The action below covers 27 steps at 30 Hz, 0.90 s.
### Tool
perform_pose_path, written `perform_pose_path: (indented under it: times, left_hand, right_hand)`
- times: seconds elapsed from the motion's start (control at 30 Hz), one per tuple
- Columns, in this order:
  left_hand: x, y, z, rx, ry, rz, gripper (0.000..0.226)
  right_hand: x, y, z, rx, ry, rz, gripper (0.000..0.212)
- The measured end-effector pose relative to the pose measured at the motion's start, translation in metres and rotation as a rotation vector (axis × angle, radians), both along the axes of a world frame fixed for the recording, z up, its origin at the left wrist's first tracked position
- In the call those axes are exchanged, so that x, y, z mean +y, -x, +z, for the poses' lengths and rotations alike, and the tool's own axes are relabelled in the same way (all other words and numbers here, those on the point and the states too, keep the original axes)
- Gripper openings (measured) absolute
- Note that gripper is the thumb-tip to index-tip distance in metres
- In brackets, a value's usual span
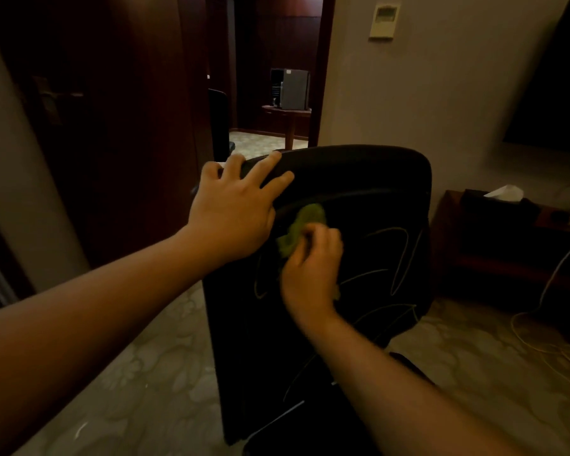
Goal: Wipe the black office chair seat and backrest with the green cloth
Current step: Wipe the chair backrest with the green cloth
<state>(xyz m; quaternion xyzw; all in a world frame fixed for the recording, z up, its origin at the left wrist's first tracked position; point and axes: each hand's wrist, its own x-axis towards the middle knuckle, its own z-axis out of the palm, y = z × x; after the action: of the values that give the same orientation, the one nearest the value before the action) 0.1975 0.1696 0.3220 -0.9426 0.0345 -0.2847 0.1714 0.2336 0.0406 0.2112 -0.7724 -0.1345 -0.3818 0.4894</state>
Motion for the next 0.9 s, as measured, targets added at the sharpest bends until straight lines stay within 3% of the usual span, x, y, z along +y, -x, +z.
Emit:
perform_pose_path:
  times: [0.13, 0.23, 0.3, 0.47, 0.53, 0.77, 0.9]
  left_hand:
    - [0.000, -0.001, 0.001, -0.009, 0.047, -0.002, 0.060]
    - [0.004, -0.003, -0.002, -0.014, 0.019, -0.022, 0.060]
    - [0.005, -0.008, -0.001, -0.006, 0.029, -0.036, 0.060]
    - [0.004, -0.026, -0.002, 0.012, 0.053, -0.081, 0.060]
    - [-0.001, -0.031, -0.003, 0.000, 0.071, -0.078, 0.060]
    - [-0.021, -0.038, -0.019, -0.126, 0.109, -0.017, 0.059]
    - [-0.031, -0.042, -0.026, -0.151, 0.125, -0.018, 0.059]
  right_hand:
    - [0.016, 0.054, -0.049, -0.376, 0.588, 0.389, 0.014]
    - [0.001, 0.034, -0.050, -0.552, 0.818, 0.539, 0.026]
    - [-0.006, 0.008, -0.036, -0.561, 0.806, 0.519, 0.028]
    - [-0.033, -0.042, -0.001, -0.283, 0.392, 0.147, 0.016]
    - [-0.030, -0.037, -0.008, -0.241, 0.356, 0.090, 0.015]
    - [-0.048, -0.004, -0.086, -0.407, 0.735, 0.420, 0.020]
    - [-0.070, -0.041, -0.053, -0.482, 0.853, 0.333, 0.018]
